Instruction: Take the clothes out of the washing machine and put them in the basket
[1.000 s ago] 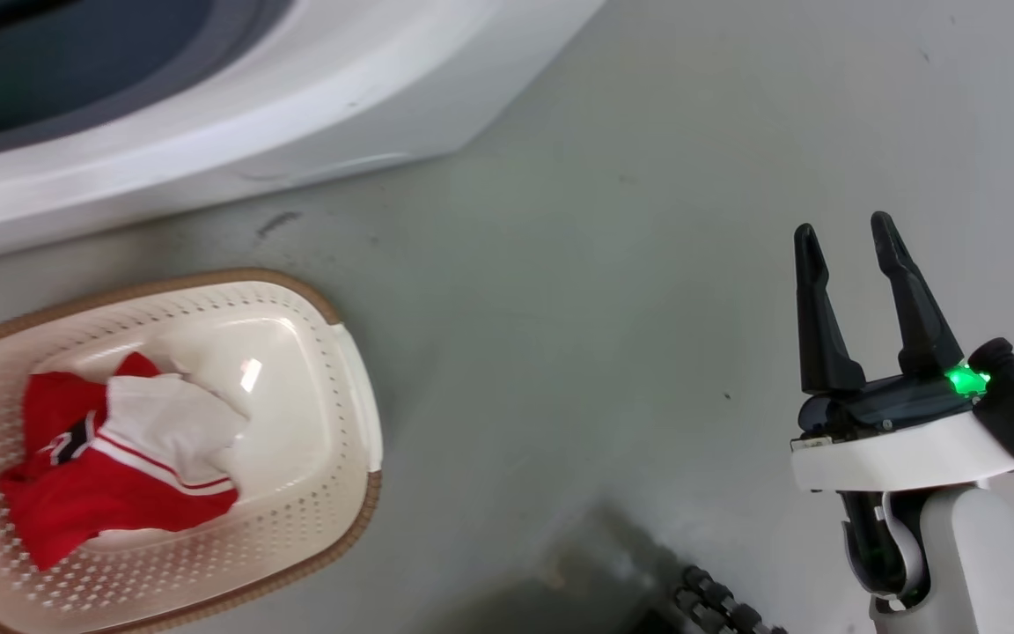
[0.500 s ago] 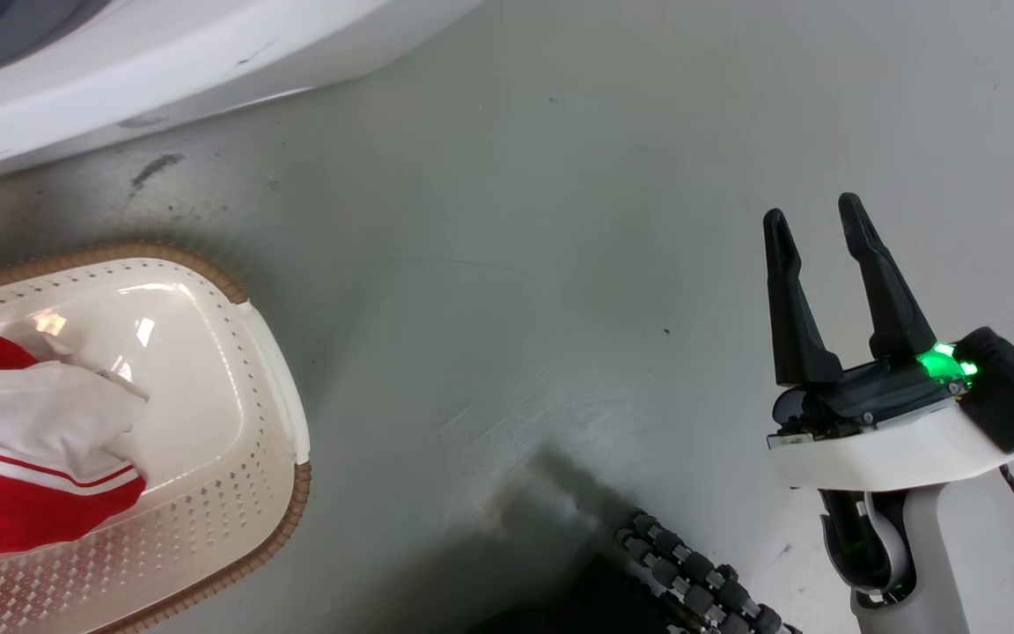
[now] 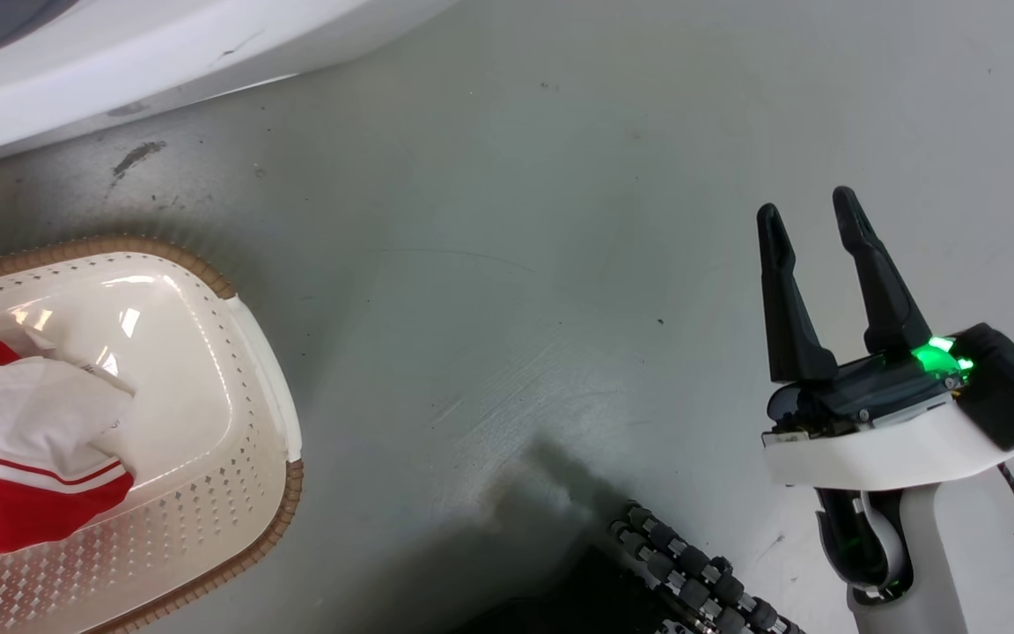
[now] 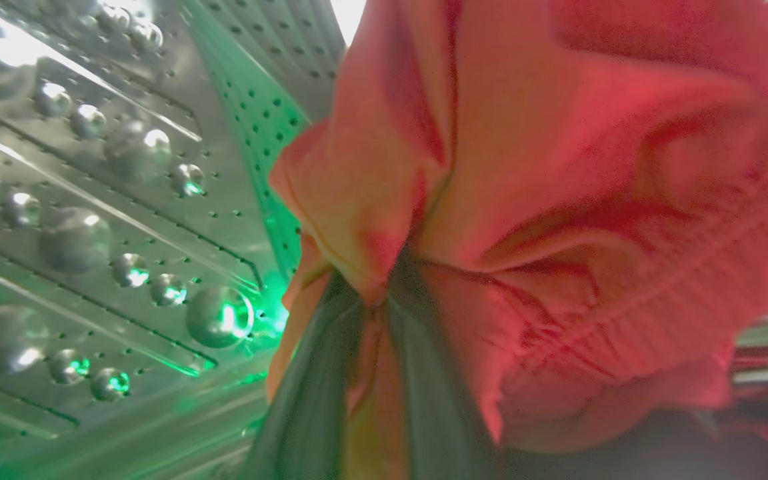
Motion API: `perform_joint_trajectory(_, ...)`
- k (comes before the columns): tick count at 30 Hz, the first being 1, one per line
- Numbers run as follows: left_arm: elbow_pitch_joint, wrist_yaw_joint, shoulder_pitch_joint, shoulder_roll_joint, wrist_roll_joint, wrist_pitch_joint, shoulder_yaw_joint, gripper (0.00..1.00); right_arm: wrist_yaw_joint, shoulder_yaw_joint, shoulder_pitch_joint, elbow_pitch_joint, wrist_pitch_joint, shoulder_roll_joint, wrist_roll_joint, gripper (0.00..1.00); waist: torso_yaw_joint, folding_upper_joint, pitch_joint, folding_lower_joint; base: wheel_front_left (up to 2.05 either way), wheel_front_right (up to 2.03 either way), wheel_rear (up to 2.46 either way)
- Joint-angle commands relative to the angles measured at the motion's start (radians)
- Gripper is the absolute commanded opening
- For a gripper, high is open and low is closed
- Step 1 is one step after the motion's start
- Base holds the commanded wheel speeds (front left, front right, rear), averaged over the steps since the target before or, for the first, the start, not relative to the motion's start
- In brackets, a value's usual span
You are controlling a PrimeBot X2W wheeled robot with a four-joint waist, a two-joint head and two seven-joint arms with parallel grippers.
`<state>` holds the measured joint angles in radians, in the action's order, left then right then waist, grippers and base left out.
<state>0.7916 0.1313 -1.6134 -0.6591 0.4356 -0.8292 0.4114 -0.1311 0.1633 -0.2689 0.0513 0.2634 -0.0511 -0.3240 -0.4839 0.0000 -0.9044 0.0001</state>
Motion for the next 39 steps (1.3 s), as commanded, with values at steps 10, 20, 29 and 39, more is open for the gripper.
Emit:
perform_joint_trajectory(10, 0.05, -0.003, 0.04, 0.0, 0.007, 0.28, 0.004, 0.0, 0.001, -0.051, -0.019, -0.013, 0.002, 0.001, 0.043, 1.0, 0.065, 0.0, 0.064, -0.0001, 0.0, 0.0, 0.0)
perform_joint_trajectory(20, 0.121, -0.002, 0.151, 0.065, -0.017, 0.692, 0.052, 0.0, 0.001, -0.097, 0.01, -0.028, 0.002, 0.001, 0.113, 1.0, 0.176, 0.0, 0.189, -0.0001, 0.0, 0.0, 0.0)
perform_joint_trajectory(29, 0.213, -0.002, 0.283, 0.138, 0.001, 0.975, 0.072, 0.0, 0.001, -0.123, 0.042, -0.044, 0.002, 0.0, 0.179, 1.0, 0.253, 0.0, 0.334, -0.0001, 0.0, 0.0, 0.0)
perform_joint_trajectory(39, 0.115, -0.02, 0.474, 0.208, 0.021, 1.095, 0.025, 0.0, 0.001, -0.135, 0.088, -0.061, 0.002, 0.001, 0.223, 1.0, 0.319, 0.0, 0.466, -0.0001, 0.0, 0.0, 0.0)
